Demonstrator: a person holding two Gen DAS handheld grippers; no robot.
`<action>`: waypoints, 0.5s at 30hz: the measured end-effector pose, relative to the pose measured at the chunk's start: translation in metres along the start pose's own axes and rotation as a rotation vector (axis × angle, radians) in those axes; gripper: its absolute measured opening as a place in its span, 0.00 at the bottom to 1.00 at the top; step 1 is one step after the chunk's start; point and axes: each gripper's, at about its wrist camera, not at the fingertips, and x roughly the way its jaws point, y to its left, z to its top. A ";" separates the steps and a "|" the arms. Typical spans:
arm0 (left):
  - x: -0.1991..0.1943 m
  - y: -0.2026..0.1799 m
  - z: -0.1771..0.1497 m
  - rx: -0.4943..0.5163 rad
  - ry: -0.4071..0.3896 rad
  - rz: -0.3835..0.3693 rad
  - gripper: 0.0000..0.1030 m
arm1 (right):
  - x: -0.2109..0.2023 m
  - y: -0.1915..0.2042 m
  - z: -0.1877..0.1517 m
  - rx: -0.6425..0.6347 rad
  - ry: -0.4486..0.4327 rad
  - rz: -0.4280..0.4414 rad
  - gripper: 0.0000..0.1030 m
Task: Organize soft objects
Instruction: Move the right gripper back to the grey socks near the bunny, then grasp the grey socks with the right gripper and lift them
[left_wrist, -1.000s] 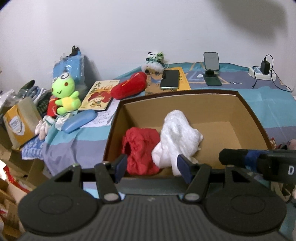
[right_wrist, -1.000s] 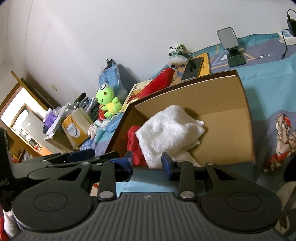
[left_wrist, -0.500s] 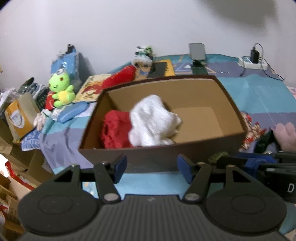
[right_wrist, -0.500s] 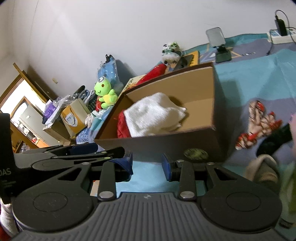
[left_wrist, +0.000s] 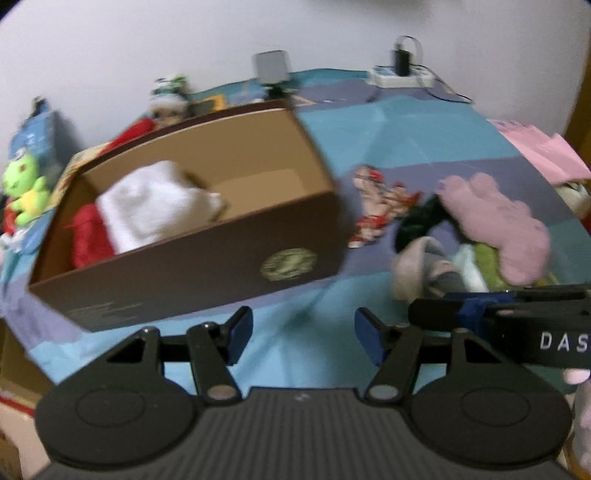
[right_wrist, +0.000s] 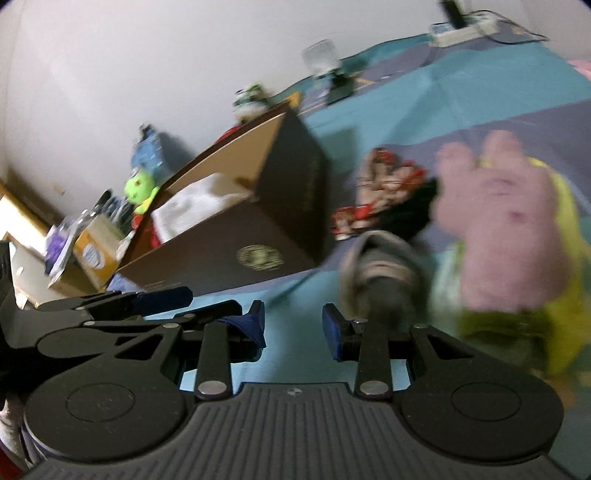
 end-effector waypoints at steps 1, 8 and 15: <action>0.002 -0.005 0.001 0.012 -0.001 -0.015 0.65 | -0.005 -0.006 0.000 0.011 -0.007 -0.008 0.17; 0.012 -0.041 0.010 0.081 -0.002 -0.104 0.66 | -0.033 -0.037 -0.001 0.074 -0.056 -0.056 0.17; 0.025 -0.058 0.019 0.106 0.042 -0.084 0.66 | -0.041 -0.052 0.002 0.104 -0.076 -0.069 0.17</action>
